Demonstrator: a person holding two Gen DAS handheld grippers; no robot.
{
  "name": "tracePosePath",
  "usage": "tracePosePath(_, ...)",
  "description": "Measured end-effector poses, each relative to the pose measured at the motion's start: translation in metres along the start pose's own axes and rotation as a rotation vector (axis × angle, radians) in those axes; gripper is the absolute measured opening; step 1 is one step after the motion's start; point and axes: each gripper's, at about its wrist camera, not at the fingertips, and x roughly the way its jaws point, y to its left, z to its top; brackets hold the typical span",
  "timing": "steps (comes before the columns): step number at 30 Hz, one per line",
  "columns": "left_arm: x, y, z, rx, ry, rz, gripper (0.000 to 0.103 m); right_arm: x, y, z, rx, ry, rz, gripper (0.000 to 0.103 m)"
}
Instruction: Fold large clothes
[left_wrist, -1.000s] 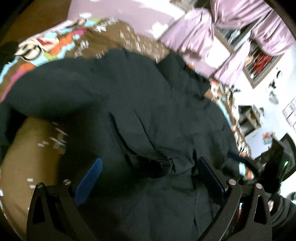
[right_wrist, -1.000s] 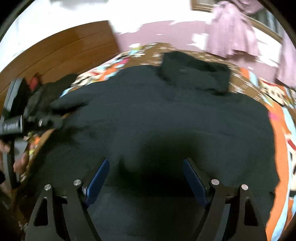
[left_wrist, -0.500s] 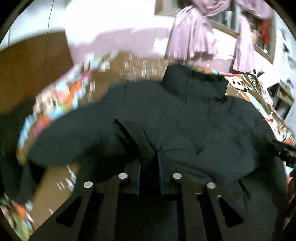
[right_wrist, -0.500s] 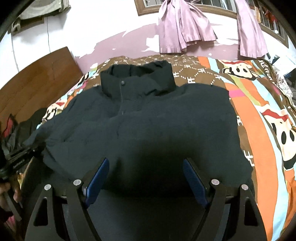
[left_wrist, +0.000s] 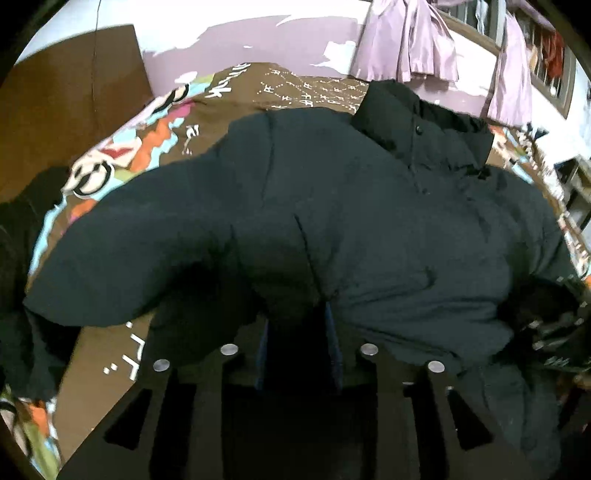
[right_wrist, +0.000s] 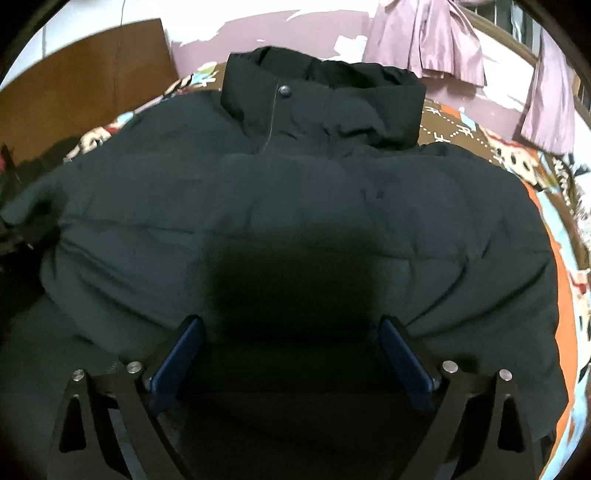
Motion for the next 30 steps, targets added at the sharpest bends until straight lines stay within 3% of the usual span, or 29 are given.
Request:
tracePosePath(2, -0.009, 0.005, 0.0, -0.037, -0.002, -0.053, 0.031, 0.001, 0.004, -0.001, -0.02, 0.005, -0.026, 0.098)
tracePosePath(4, -0.02, 0.015, -0.002, -0.073, 0.001, -0.085, 0.046, -0.004, 0.002, -0.002, -0.01, -0.01, -0.025, 0.098)
tracePosePath(6, -0.033, 0.023, -0.005, -0.081, -0.006, -0.064, 0.056, -0.015, 0.0, -0.003, 0.019, -0.057, -0.037, 0.098)
tracePosePath(9, -0.055, 0.039, -0.009, -0.087, -0.01, -0.04, 0.064, -0.038, 0.014, 0.004, 0.014, -0.189, -0.037, 0.098)
tracePosePath(13, -0.08, 0.077, -0.02, -0.155, 0.022, 0.036, 0.065, -0.055, 0.051, 0.028, -0.034, -0.268, 0.046, 0.099)
tracePosePath(17, -0.118, 0.143, -0.044, -0.401, 0.045, 0.073, 0.065, -0.059, 0.088, 0.049, -0.059, -0.293, 0.145, 0.099)
tracePosePath(19, -0.138, 0.175, -0.052, -0.474, 0.035, 0.157, 0.065, -0.056, 0.106, 0.055, -0.075, -0.29, 0.182, 0.099)
tracePosePath(23, -0.163, 0.221, -0.064, -0.485, -0.017, 0.335, 0.065, -0.048, 0.135, 0.063, -0.102, -0.28, 0.216, 0.099)
tracePosePath(25, -0.165, 0.246, -0.075, -0.49, -0.027, 0.386, 0.065, -0.045, 0.145, 0.064, -0.114, -0.277, 0.225, 0.099)
tracePosePath(30, -0.152, 0.303, -0.114, -0.598, -0.012, 0.322, 0.065, -0.035, 0.16, 0.067, -0.136, -0.27, 0.225, 0.099)
